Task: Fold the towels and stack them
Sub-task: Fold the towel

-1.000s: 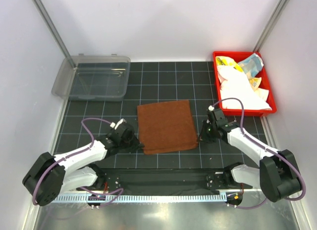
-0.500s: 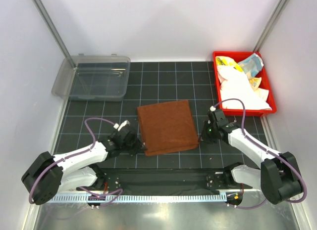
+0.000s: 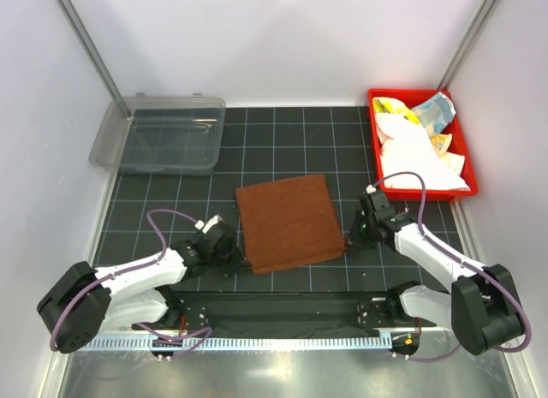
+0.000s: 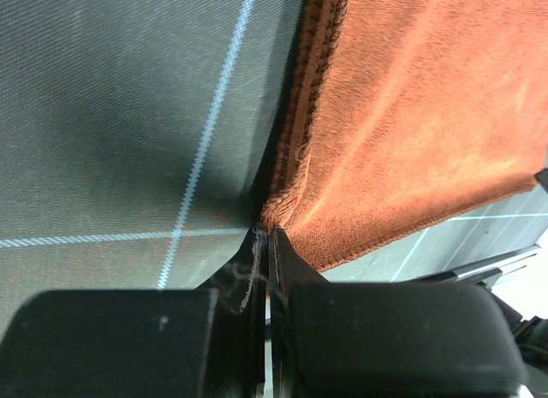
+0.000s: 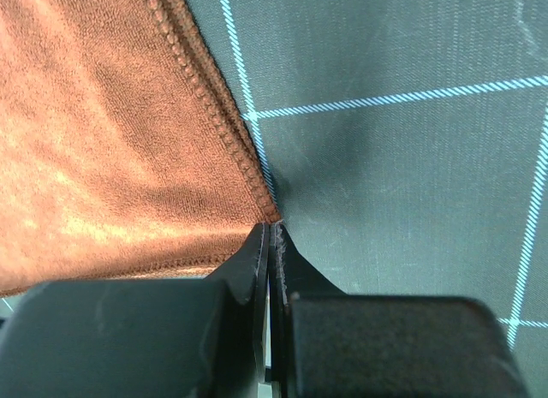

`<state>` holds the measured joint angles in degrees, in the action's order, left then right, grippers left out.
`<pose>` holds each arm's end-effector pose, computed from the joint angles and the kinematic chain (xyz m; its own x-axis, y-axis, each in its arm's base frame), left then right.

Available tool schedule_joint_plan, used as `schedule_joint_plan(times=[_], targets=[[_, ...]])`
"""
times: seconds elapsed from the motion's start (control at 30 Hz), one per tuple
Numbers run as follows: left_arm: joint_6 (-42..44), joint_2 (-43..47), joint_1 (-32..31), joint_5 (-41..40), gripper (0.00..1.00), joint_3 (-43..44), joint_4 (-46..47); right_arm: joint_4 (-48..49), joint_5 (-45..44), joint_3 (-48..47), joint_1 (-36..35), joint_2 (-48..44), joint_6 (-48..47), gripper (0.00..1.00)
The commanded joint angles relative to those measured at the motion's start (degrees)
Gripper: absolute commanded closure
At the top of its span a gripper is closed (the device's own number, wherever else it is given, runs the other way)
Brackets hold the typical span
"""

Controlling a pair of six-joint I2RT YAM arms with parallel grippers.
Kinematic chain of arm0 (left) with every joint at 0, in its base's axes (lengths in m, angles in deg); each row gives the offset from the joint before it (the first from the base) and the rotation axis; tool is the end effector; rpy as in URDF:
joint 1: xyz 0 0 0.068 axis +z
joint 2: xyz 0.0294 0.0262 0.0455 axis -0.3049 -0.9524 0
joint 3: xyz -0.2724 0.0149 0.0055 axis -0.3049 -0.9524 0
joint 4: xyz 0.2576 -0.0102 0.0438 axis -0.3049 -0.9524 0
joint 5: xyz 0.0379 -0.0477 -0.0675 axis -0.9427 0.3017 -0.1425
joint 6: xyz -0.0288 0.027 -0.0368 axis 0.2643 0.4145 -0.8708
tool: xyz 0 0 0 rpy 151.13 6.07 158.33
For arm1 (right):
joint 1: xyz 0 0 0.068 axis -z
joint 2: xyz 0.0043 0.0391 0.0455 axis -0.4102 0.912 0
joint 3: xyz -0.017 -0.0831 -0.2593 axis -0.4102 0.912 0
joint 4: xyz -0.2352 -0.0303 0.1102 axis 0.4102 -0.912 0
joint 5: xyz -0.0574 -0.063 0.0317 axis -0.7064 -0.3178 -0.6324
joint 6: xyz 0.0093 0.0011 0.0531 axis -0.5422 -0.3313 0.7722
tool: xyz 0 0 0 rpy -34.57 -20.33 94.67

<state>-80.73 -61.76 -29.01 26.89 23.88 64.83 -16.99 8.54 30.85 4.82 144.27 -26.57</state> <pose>0.1281 -0.1349 0.1410 -0.8302 -0.5349 -0.1570 -0.3742 0.7435 -0.5542 0.1824 0.0669 0.1650 -0.8919 0.3056 -0.3334 0.1992 0.9273 0.3170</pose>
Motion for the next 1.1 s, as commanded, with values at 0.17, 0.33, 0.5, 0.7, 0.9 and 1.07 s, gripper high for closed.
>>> schedule_joint_plan(times=[0.17, 0.33, 0.5, 0.7, 0.9, 1.07], targets=[[-0.44, 2.75, -2.1, -0.88, 0.53, -0.32, -0.32, -0.29, -2.04, 0.44, -0.03, -2.61, 2.99, 0.85], [1.49, 6.88, -2.54, 0.97, 0.38, 3.01, -2.07, -2.65, -2.12, -2.44, -0.11, -3.75, 3.08, 0.69], [4.04, 5.4, -2.54, 1.31, 0.45, 5.4, 2.12, -2.67, 0.24, -6.76, -0.11, -2.44, 2.73, 0.69], [2.03, -6.62, -3.86, 6.86, 0.62, 4.43, 9.61, 2.52, 6.93, -7.03, -0.64, 3.62, 1.94, 0.73], [-2.45, -7.89, -5.8, 4.93, 0.65, 1.36, 7.87, 6.64, 5.35, 1.49, -0.73, 1.71, 5.27, 0.73], [0.78, 1.07, -5.18, -1.13, 0.54, 8.63, -7.14, 5.96, 4.22, 7.64, -2.22, -5.23, 10.45, 0.73]])
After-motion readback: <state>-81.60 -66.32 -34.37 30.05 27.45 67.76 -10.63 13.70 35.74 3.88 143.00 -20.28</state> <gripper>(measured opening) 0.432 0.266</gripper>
